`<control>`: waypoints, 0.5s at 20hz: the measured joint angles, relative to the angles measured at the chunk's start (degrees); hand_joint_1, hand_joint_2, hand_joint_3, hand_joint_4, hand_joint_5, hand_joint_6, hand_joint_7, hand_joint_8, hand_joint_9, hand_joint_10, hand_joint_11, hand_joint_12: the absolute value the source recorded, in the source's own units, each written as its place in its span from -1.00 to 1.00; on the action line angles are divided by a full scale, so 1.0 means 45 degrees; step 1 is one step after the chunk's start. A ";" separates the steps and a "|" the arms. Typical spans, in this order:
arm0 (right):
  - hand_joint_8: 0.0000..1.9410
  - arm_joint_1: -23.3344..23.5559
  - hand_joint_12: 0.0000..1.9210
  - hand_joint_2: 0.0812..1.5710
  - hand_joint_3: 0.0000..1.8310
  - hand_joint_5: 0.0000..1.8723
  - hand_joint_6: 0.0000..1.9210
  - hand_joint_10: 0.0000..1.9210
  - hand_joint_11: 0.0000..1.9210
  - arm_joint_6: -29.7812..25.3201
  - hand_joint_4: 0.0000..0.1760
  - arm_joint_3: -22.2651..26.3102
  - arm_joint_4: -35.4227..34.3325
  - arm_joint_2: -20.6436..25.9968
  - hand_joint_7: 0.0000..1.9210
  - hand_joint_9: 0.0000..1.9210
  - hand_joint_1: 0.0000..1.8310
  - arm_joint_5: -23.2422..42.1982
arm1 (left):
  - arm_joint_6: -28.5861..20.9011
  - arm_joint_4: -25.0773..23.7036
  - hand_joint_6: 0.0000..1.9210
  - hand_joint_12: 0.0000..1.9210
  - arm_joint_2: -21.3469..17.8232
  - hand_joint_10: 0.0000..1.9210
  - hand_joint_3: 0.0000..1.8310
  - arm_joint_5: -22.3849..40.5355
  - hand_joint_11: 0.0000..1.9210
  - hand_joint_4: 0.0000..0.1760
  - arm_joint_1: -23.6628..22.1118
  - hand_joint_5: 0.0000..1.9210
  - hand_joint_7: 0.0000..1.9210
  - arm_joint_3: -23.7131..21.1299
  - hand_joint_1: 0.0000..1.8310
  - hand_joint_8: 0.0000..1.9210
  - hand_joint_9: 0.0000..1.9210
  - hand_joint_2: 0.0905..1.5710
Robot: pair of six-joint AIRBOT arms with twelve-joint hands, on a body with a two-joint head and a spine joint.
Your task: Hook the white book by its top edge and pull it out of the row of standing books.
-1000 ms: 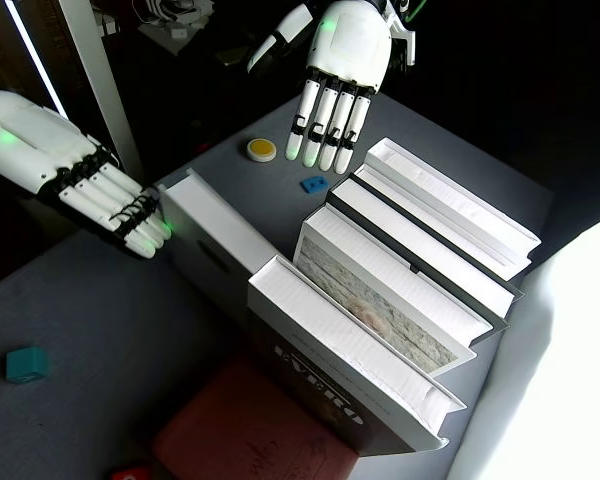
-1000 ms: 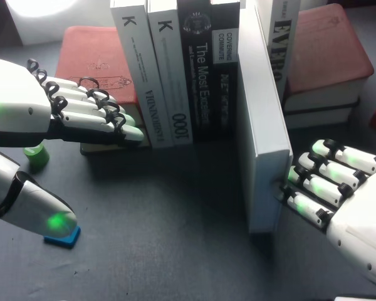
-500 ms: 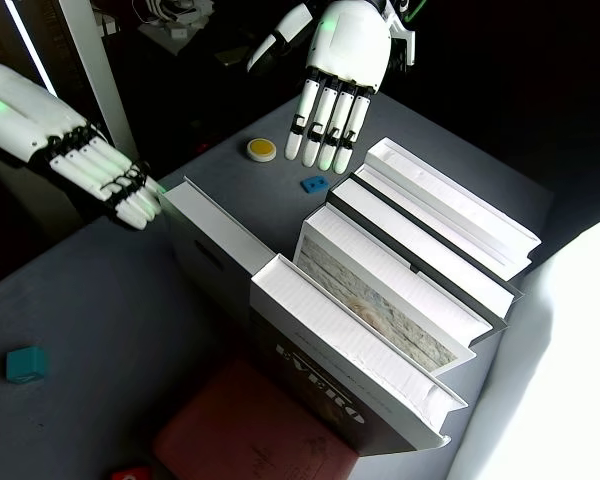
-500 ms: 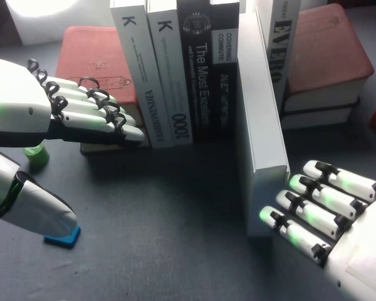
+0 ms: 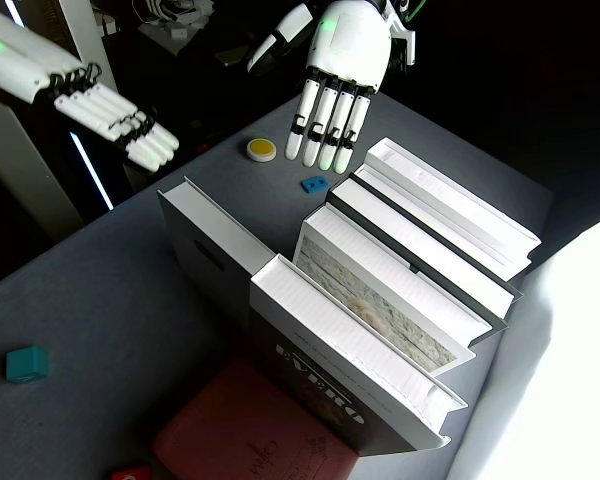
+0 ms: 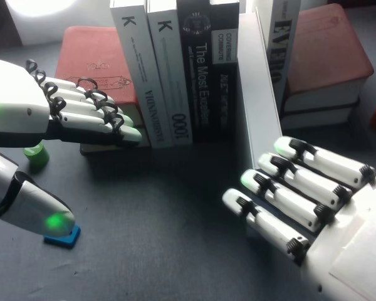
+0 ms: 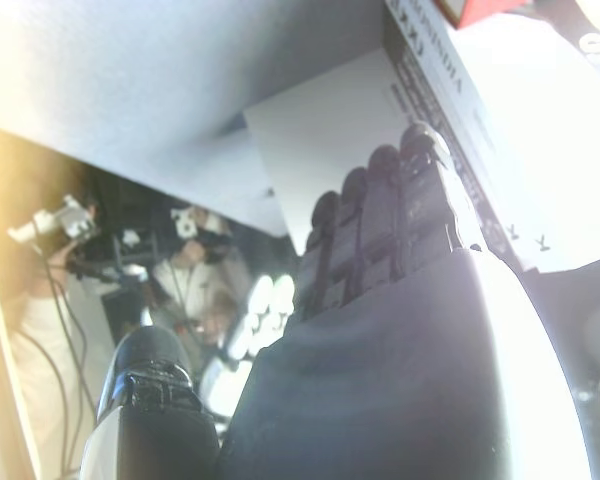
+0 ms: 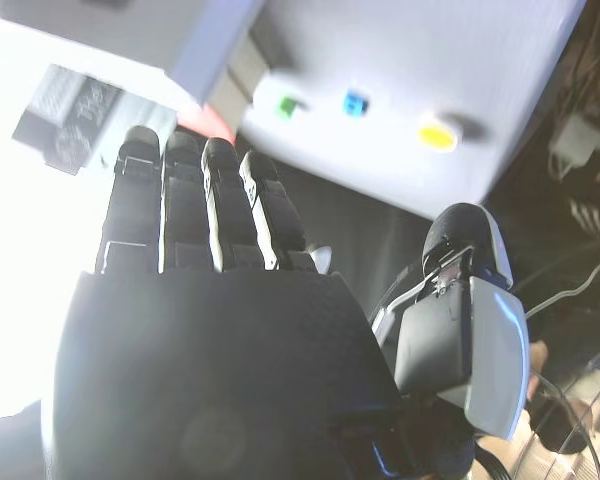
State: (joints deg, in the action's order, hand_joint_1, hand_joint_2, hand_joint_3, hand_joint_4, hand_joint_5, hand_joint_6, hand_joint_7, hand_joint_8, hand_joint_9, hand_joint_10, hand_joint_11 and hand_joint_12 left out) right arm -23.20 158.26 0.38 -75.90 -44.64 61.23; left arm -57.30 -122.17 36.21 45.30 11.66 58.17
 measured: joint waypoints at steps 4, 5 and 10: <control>-1.00 0.0957 -1.00 0.28 -1.00 -1.00 -1.00 -1.00 -1.00 -0.0131 -1.00 -0.0087 -0.0034 0.0015 -1.00 -1.00 -1.00 -0.0024 | 0.0005 -0.0107 -1.00 -1.00 0.0000 -1.00 -1.00 0.0010 -1.00 -1.00 0.0005 -1.00 -1.00 -0.0005 -1.00 -1.00 -1.00 0.30; -1.00 0.1146 -1.00 0.28 -1.00 -1.00 -1.00 -1.00 -1.00 -0.0214 -1.00 -0.0194 -0.0039 0.0039 -1.00 -1.00 -1.00 -0.0092 | 0.0005 -0.0136 -1.00 -1.00 0.0000 -1.00 -1.00 0.0015 -1.00 -1.00 0.0005 -1.00 -1.00 -0.0005 -1.00 -1.00 -1.00 0.30; -1.00 0.1865 -1.00 0.29 -0.99 -1.00 -1.00 -1.00 -1.00 -0.0719 -1.00 -0.0670 0.0151 0.0136 -1.00 -1.00 -1.00 -0.0228 | 0.0005 -0.0189 -1.00 -1.00 0.0000 -1.00 -0.99 0.0010 -1.00 -1.00 0.0005 -1.00 -1.00 -0.0005 -1.00 -1.00 -1.00 0.33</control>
State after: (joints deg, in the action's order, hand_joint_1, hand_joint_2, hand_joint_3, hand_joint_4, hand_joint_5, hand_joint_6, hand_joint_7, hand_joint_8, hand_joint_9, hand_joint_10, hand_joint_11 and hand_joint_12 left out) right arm -14.81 155.02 -2.63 -75.22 -44.03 60.20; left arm -57.28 -123.02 36.21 45.34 11.68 58.15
